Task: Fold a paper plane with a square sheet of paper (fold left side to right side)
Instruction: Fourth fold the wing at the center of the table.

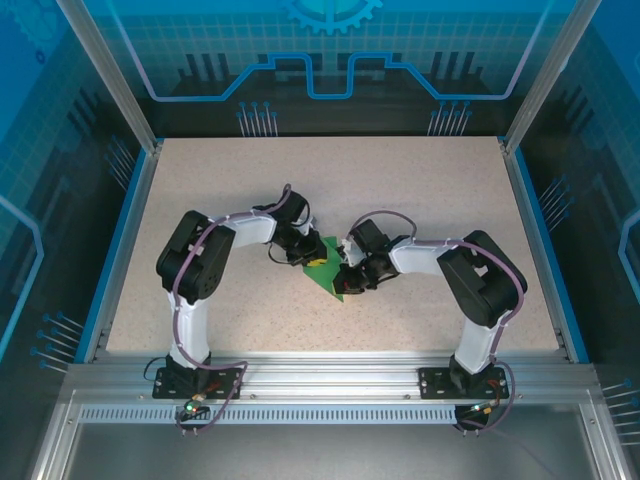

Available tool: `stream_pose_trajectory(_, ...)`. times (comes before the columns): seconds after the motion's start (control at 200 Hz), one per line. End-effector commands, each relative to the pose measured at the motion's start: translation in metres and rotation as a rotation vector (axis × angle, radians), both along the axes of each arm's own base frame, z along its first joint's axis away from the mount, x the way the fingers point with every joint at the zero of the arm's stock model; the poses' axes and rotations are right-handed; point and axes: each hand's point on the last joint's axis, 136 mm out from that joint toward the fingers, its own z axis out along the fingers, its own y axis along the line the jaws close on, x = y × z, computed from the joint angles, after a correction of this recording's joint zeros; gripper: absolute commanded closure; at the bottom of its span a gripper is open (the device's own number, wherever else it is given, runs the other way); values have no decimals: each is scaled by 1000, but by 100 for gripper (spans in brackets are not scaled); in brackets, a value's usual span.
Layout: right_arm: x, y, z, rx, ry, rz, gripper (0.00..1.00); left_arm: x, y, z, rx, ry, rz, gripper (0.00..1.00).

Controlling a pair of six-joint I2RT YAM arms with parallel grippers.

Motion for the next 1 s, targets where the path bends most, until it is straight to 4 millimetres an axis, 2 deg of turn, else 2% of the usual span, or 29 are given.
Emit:
stream_pose_trajectory(0.0, -35, -33, -40, -142, 147, -19, 100, 0, -4, 29, -67, -77, -24, 83)
stream_pose_trajectory(0.19, -34, -35, -47, -134, 155, -25, 100, -5, -13, 61, -184, -157, -57, 81)
stream_pose_trajectory(0.295, -33, -35, -49, -129, 159, -25, 100, -15, -17, 66, -229, -160, -79, 81)
stream_pose_trajectory(0.49, -31, -34, -48, -127, 157, -21, 100, -24, -27, 55, -253, -115, -113, 83)
stream_pose_trajectory(0.715, -31, -33, -48, -128, 159, -20, 100, -17, -38, 44, -265, -100, -128, 84)
stream_pose_trajectory(0.995, -33, -36, -49, -146, 164, -17, 100, -7, -37, 24, -216, -95, -114, 85)
